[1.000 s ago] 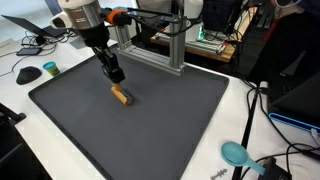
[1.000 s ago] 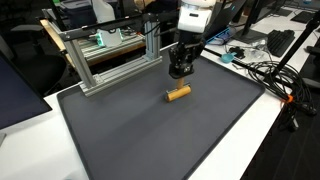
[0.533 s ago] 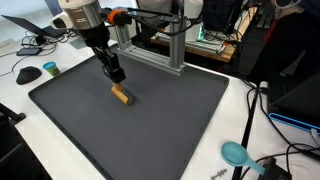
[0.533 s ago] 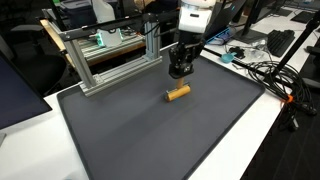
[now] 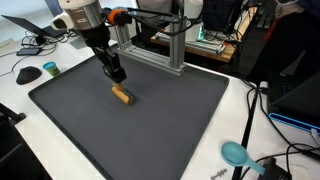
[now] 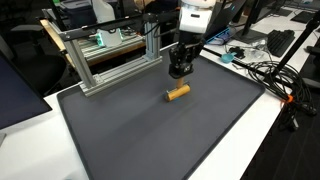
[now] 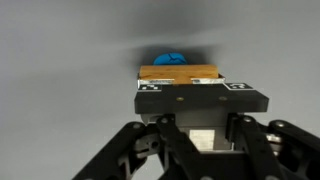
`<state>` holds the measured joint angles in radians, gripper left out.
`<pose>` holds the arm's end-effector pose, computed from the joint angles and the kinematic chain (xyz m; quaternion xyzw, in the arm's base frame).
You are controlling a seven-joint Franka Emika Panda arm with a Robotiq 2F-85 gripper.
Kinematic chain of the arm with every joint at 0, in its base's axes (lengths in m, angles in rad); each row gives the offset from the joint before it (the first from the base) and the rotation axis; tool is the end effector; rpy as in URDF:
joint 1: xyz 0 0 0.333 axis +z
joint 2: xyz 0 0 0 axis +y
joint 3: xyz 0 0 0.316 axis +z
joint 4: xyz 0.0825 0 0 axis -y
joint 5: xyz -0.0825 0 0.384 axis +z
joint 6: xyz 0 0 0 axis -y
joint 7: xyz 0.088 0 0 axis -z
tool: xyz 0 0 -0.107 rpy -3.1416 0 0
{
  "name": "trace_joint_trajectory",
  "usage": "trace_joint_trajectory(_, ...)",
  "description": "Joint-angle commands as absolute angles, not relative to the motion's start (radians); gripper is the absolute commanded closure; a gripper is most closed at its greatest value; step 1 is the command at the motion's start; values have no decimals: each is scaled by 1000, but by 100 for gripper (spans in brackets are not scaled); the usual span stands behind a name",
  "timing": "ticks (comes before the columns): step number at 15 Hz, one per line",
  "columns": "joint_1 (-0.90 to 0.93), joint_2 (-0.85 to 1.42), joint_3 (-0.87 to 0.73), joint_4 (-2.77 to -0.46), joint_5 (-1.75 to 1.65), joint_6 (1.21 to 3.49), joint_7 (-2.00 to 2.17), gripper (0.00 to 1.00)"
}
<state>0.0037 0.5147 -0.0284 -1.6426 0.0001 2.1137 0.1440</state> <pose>0.6760 -0.0145 0.3130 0.9963 -0.0826 -0.0212 0.0083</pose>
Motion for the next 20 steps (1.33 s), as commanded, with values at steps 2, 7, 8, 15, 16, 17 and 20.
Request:
trace_joint_trajectory(2, -13, 535, -4, -1703, 52, 2055, 106, 78)
trace_joint_trajectory(7, -16, 517, -2, -1728, 52, 2060, 75, 78)
trace_joint_trajectory(8, -17, 514, -1, -1730, 53, 2060, 70, 78)
trace_joint_trajectory(15, -18, 496, -2, -1754, 52, 2060, 46, 78)
trace_joint_trajectory(16, -19, 492, -2, -1758, 53, 2058, 41, 78)
trace_joint_trajectory(17, -19, 489, -2, -1761, 53, 2057, 37, 78)
trace_joint_trajectory(20, -23, 480, -1, -1774, 57, 2060, 22, 78)
